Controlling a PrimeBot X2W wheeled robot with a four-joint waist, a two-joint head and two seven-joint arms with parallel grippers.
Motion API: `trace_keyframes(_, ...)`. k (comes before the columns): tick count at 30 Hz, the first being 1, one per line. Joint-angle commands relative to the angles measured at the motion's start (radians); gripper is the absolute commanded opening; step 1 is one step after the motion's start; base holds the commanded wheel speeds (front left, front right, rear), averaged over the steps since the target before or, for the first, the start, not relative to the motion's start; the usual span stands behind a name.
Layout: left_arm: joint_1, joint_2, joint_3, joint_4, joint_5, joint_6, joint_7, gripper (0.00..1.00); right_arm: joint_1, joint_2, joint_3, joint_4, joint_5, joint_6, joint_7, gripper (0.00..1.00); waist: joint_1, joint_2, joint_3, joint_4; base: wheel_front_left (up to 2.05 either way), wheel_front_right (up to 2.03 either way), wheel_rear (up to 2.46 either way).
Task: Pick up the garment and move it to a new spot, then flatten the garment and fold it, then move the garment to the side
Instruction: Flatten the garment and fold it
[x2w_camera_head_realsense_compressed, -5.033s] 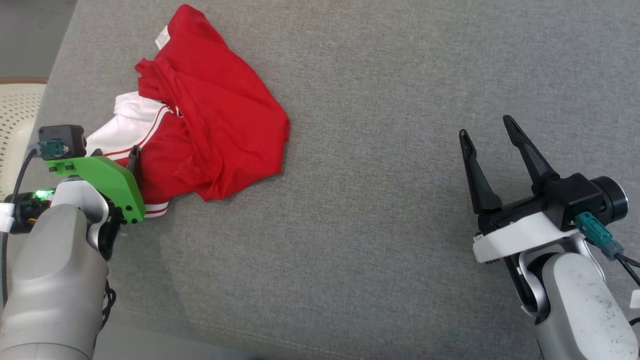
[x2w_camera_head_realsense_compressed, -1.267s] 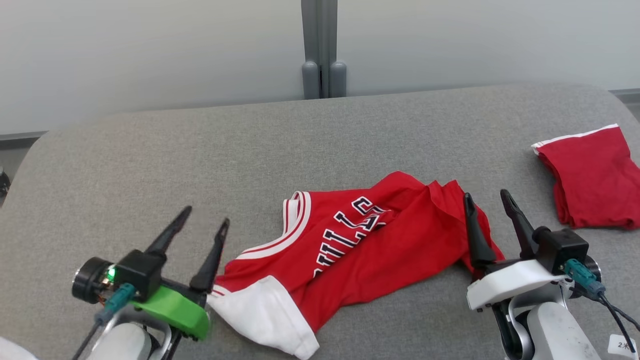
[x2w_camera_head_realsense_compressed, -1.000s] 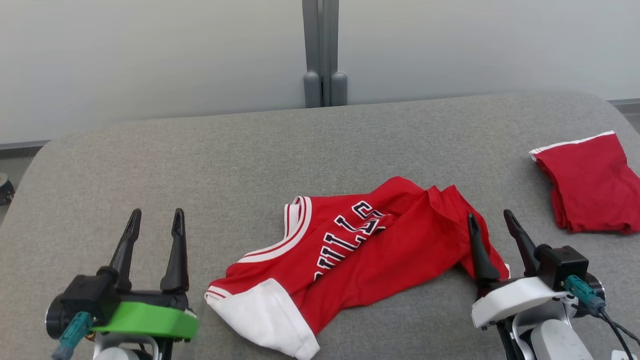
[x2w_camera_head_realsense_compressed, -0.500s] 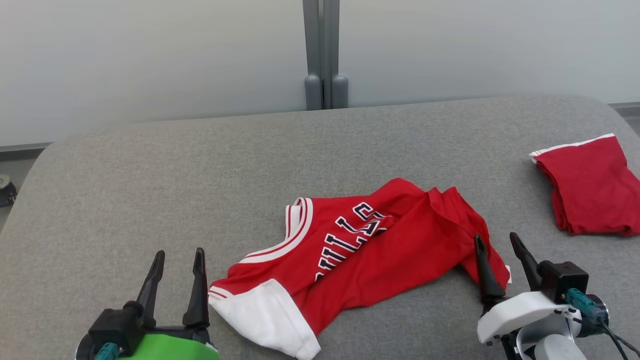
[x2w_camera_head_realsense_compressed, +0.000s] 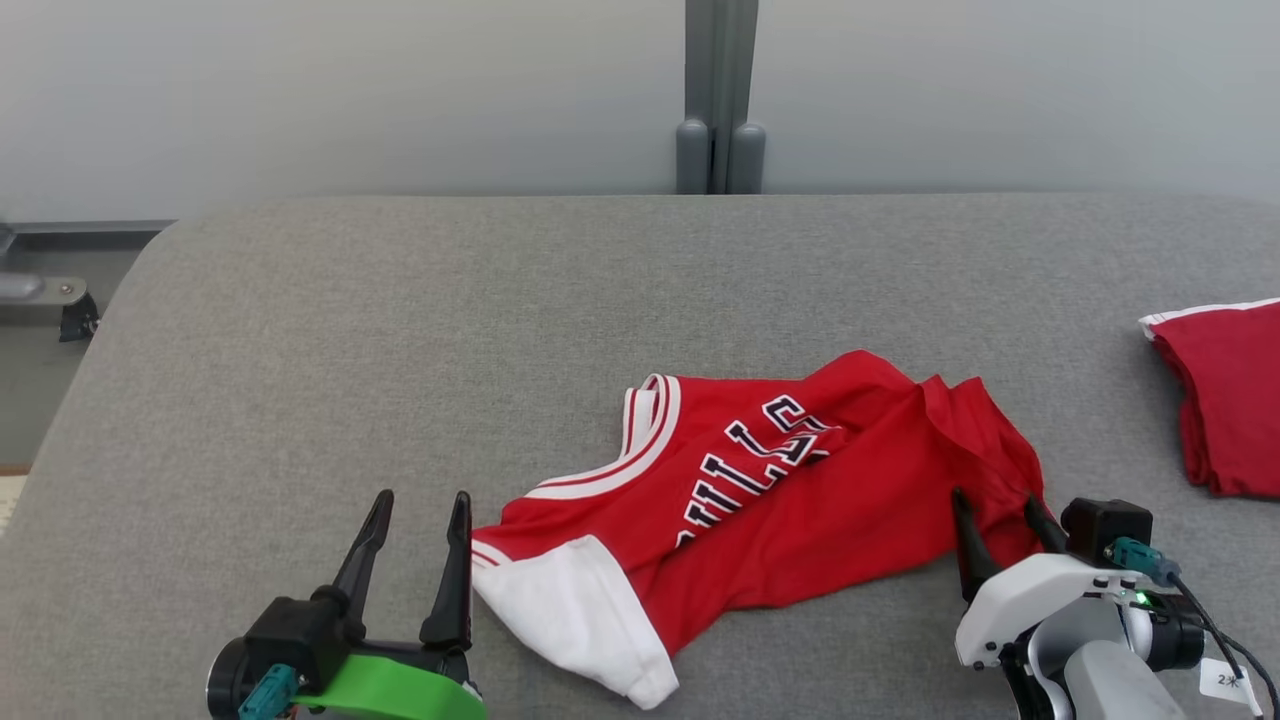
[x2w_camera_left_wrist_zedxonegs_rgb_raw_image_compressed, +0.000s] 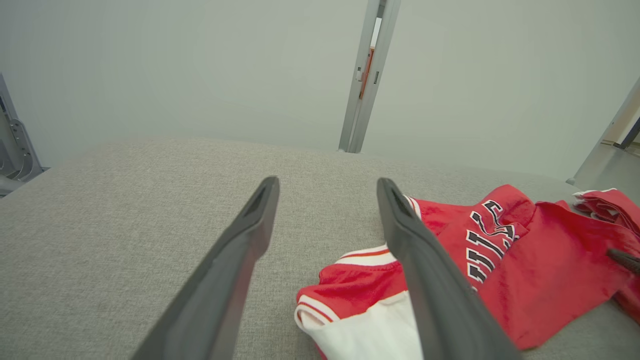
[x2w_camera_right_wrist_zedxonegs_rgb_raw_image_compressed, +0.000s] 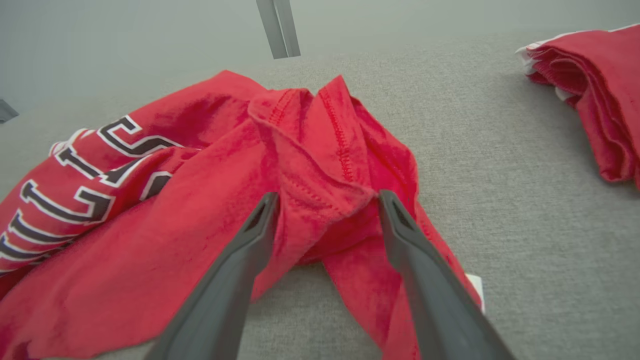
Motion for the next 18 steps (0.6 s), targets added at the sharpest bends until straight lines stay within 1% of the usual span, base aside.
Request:
trace_keyframes(1,-0.016,0.001,-0.003,0.005,-0.001,-0.002,0.000,1.00,-0.021,-0.003,0.001,0.017,0.018,0.000,-0.011,1.00,0.0000,0.0000,0.016,0.023,0.00,0.00,0.00)
trace_keyframes(2,-0.017,0.001,-0.005,0.007,-0.002,-0.002,0.000,1.00,-0.028,-0.003,0.006,0.028,0.028,0.000,-0.017,1.00,0.0000,0.0000,0.016,0.026,0.00,0.00,0.00)
trace_keyframes(3,-0.017,0.001,-0.006,0.008,-0.003,-0.002,0.000,1.00,-0.034,-0.003,0.009,0.039,0.036,0.000,-0.026,0.07,0.0000,0.0000,0.015,0.027,0.00,0.00,0.00)
trace_keyframes(4,-0.016,0.001,-0.007,0.010,-0.003,-0.002,0.000,1.00,-0.039,-0.003,0.011,0.044,0.036,0.000,-0.034,0.00,0.0000,0.0000,0.015,0.027,0.00,0.00,0.00)
trace_keyframes(10,-0.013,0.001,-0.022,0.030,0.001,-0.003,0.000,1.00,-0.051,-0.003,-0.007,0.038,0.030,0.000,-0.074,0.00,0.0000,0.0000,0.006,0.003,0.00,0.00,0.00)
trace_keyframes(14,-0.034,0.027,-0.088,0.062,0.014,-0.003,0.000,1.00,-0.035,-0.003,-0.028,0.024,0.029,0.000,-0.081,0.00,0.0000,0.0000,0.005,-0.024,0.00,0.00,0.00)
trace_keyframes(18,-0.060,0.077,-0.184,0.113,0.025,-0.003,0.000,1.00,-0.019,-0.003,-0.035,0.017,0.035,0.000,-0.082,0.00,0.0000,0.0000,0.008,-0.051,0.00,0.00,0.00)
